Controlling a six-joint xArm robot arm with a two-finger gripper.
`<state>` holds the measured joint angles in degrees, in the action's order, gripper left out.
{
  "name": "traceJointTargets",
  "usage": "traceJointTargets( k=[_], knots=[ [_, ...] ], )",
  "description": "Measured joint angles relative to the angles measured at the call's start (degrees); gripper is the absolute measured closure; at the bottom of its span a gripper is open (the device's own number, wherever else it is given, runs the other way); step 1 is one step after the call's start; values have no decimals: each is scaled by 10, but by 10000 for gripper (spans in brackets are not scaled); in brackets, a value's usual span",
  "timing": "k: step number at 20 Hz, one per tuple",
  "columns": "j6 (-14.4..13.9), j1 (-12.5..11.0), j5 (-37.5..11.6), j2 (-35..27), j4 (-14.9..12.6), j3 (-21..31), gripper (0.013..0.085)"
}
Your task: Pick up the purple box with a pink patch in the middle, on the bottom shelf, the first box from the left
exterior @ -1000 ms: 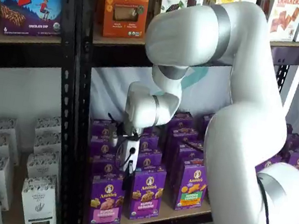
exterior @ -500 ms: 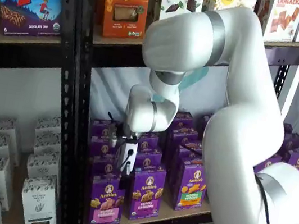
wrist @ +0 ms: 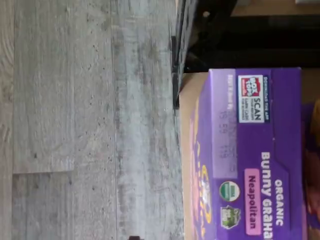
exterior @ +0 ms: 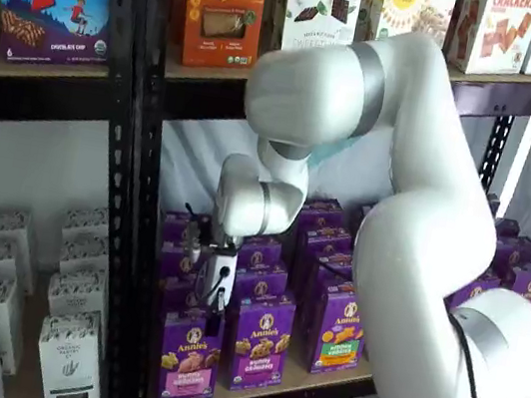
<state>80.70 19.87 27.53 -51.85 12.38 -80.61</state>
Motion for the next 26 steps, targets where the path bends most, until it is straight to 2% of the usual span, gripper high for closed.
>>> traceJointTargets(
  k=[11, 18, 24, 25, 26],
  knots=[
    [-23, 0, 21, -58, -26, -59, 130],
    [-31, 6, 12, -91, -29, -84, 130],
    [-23, 9, -3, -104, -17, -91, 130],
    [-22, 9, -1, -106, -16, -93, 170],
    [-22, 9, 1, -107, -16, -95, 170]
  ],
)
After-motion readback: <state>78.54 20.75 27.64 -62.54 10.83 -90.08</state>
